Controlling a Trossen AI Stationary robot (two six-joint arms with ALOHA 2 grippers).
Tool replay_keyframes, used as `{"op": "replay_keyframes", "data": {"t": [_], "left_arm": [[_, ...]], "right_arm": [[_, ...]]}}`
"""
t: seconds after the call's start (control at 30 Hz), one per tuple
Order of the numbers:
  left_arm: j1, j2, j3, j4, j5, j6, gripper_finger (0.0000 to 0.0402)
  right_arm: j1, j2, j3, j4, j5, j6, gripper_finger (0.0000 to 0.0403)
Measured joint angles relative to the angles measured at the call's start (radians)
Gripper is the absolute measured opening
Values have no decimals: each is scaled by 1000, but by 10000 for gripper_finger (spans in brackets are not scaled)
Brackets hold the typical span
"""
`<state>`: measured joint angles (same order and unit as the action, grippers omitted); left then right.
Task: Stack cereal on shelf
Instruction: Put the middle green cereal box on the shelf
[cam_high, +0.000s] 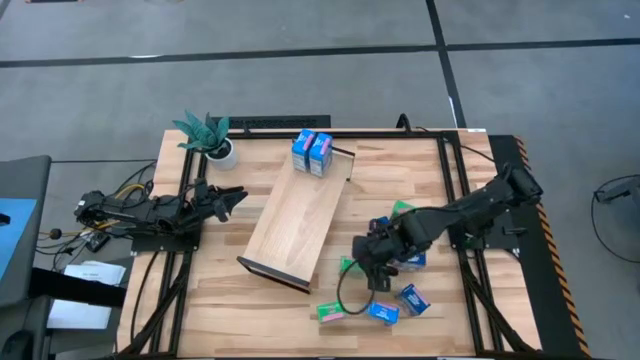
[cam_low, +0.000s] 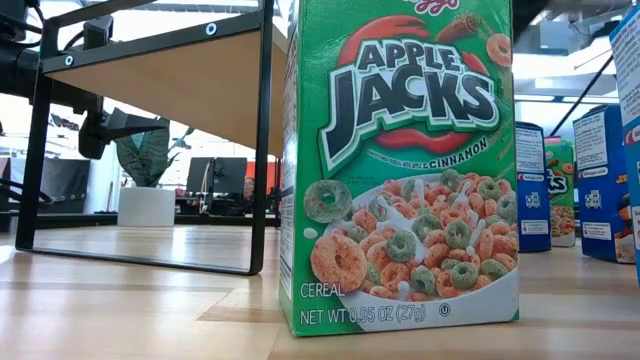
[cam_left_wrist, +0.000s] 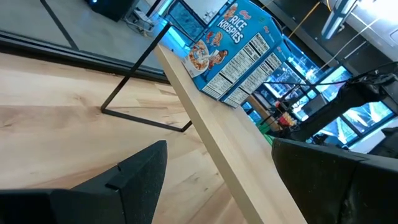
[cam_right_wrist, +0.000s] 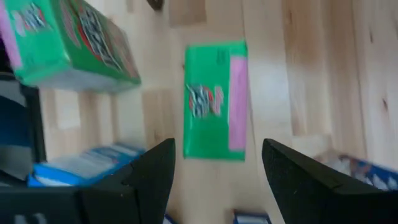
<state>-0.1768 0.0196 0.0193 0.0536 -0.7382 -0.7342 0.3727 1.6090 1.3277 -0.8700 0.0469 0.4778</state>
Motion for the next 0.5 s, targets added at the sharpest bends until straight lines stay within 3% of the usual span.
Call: {"op": "replay_keyframes", "data": {"t": [0.5], "left_arm": [[0, 0, 0, 1, 28, 43, 280]], "right_arm": [[-50, 0, 1, 130, -73, -113, 278]]}}
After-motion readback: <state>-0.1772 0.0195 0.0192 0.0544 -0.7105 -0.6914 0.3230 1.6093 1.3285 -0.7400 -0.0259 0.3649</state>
